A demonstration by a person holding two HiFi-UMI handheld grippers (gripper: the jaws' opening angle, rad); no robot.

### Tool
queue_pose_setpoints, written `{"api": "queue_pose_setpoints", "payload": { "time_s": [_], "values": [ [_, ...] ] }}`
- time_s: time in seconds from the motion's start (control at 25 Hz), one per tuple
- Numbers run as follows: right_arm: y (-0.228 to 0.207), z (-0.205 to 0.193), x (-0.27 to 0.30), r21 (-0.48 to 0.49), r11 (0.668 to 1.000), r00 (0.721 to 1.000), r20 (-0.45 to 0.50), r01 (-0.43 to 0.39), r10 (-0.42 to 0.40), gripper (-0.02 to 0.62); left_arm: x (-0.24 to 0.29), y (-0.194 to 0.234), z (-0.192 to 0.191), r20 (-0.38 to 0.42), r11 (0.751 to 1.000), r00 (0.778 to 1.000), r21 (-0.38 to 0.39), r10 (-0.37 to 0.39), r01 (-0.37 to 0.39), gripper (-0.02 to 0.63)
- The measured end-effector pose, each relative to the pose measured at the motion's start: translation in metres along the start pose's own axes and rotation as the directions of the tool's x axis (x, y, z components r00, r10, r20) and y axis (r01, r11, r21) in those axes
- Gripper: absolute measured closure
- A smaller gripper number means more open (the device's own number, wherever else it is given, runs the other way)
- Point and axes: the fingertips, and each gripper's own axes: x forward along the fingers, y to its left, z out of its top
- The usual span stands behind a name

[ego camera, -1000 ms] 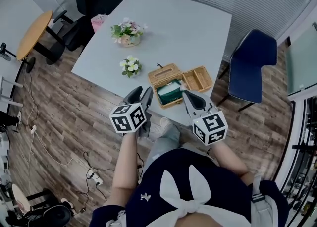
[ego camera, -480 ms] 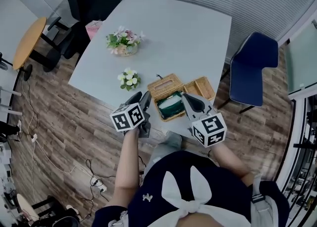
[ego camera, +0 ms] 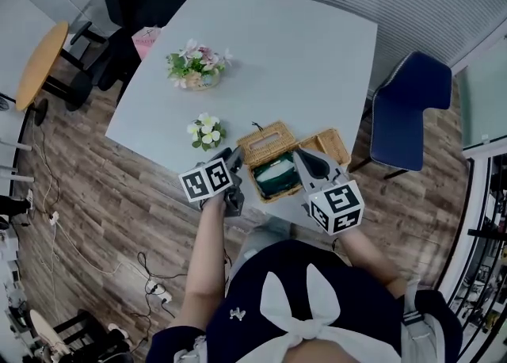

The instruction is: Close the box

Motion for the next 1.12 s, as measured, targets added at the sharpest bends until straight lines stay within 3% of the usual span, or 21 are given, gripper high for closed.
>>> {"api": "queue_pose_setpoints", "payload": {
  "time_s": [0.4,0.6,0.8,1.12],
  "values": [
    [-0.006,-0.004,0.026,0.014,1.000,0.999,-0.032,-0.016,0.017,0.592,0.036,0.034,-0.012,-0.081,0.989,0.996,-0.143,0.026,-0.037,0.437],
    [-0.010,-0.009,0.039,0.023,0.999,0.998,-0.053,-0.022,0.023,0.592,0.048,0.048,-0.019,-0.109,0.970,0.994,-0.241,0.016,-0.042,0.437],
    [-0.013,-0.010,0.048,0.024,0.999,0.998,-0.064,-0.026,0.028,0.592,0.058,0.057,-0.029,-0.151,0.956,0.988,-0.288,0.011,-0.055,0.436],
    [-0.020,-0.012,0.052,0.020,1.000,0.996,-0.082,-0.022,0.023,0.592,0.075,0.065,-0.039,-0.158,0.893,0.986,-0.449,-0.060,-0.018,0.434]
  ]
}}
